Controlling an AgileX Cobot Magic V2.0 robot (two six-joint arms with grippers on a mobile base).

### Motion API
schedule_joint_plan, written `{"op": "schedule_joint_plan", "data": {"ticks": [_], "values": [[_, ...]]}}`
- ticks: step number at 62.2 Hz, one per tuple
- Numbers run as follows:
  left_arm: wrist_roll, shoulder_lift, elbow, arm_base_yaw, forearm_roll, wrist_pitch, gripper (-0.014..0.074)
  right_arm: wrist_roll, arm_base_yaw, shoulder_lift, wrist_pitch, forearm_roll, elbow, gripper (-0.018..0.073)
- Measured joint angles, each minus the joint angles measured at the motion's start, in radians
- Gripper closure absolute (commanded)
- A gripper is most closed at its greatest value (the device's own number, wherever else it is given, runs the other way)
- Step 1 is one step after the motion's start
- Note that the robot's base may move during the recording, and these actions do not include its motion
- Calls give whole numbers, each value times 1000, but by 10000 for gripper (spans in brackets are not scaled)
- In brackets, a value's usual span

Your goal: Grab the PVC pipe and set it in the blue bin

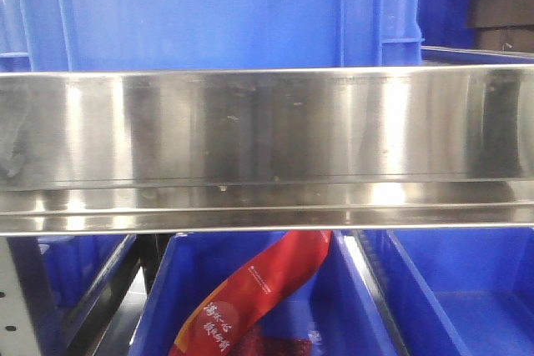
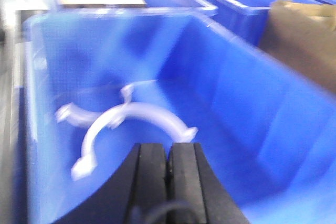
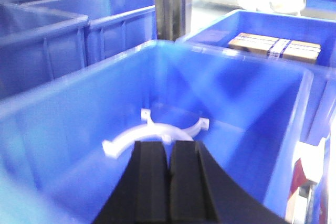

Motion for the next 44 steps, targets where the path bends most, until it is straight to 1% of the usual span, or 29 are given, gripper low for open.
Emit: {"op": "schedule_joint_plan", "data": {"ticks": [5, 9, 13, 18, 24, 30, 35, 44], "values": [[0, -95, 143, 0, 0, -80, 708, 0, 0, -54, -80, -2, 124, 727], [0, -176, 246, 0, 0, -131, 708, 0, 0, -99, -118, 21, 206, 727], [0, -246, 328, 0, 0, -155, 708, 0, 0, -142, -140, 34, 260, 727], [0, -336, 392, 0, 2, -167, 708, 2, 0, -199, -147, 40, 296, 727], [0, -419, 436, 0, 22, -167, 708, 2, 0, -248, -150, 42, 308, 727], [0, -482, 447, 0, 47, -175, 708, 2, 0, -287, -165, 42, 308, 727], [0, -504, 450, 0, 68, -182, 708, 2, 0, -302, -170, 42, 308, 727], [0, -515, 450, 0, 82, -182, 708, -1, 0, -309, -164, 49, 308, 727]]}}
